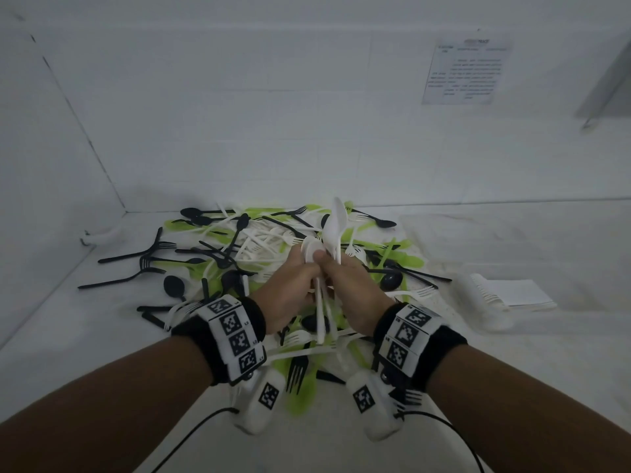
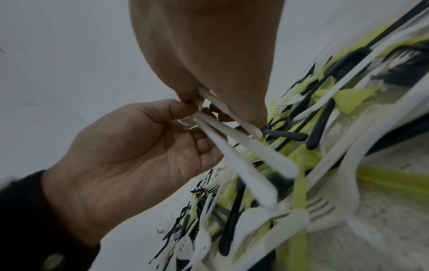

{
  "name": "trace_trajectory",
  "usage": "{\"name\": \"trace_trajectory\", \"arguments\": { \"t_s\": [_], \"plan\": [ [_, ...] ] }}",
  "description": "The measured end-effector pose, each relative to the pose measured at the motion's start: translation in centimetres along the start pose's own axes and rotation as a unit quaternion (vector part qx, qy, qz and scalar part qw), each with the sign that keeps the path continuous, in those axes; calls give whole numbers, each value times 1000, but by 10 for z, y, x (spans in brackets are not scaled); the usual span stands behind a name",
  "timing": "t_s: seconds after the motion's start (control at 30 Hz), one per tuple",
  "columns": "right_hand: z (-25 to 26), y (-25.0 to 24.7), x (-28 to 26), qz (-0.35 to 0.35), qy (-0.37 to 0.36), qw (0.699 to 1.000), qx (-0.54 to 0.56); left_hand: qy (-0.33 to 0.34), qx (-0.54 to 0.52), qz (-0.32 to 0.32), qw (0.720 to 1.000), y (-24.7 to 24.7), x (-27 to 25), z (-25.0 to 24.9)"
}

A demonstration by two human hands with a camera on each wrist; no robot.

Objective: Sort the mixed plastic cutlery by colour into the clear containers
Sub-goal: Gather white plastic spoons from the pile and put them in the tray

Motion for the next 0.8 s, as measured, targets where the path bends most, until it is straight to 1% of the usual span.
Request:
{"name": "trace_trajectory", "arguments": {
  "t_s": [0.03, 0.13, 0.17, 0.23, 0.27, 0.3, 0.37, 0.47, 0.5, 0.57, 0.63, 0.8],
  "plan": [
    [-1, -2, 1, -6, 3, 1000, -8, 4, -5, -14, 1000, -3, 1, 1],
    [-2, -9, 0, -25, 7, 999, -45, 8, -44, -84, 995, -19, -1, 4],
    [0, -16, -1, -50, 0, 997, -66, 7, -49, -106, 993, -24, -2, 5],
    [6, -31, -6, -121, -14, 987, -108, 7, -34, -144, 989, -34, -3, 5],
    [6, -36, -8, -137, -10, 984, -116, 10, -25, -156, 987, -38, -4, 4],
    [2, -35, -8, -127, 5, 985, -117, 15, -19, -163, 986, -40, -4, 3],
    [-6, -25, -6, -70, 35, 989, -123, 18, -13, -161, 987, -39, -2, 2],
    [-4, -1, -6, 1, 29, 987, -158, 9, -30, -112, 993, -20, 2, 1],
    [-4, 6, -6, 16, 27, 988, -152, -1, -39, -94, 995, -13, 3, 3],
    [-10, 16, -5, 42, 37, 993, -103, -19, -54, -80, 995, -7, 4, 6],
    [-12, 18, -8, 53, 46, 996, -57, -21, -59, -75, 995, -8, 3, 7],
    [-8, 8, -11, 53, 32, 997, -51, 8, -61, -55, 997, -13, 4, 5]
  ]
}}
Point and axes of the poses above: each hand's wrist, its own x-axis towards the middle knuckle, its own y-axis out of the palm, z = x × y, the point moved 8 cm from there along x, towards the middle knuckle, and after that the axes turned 15 degrees about z, right-handed, at the moved point
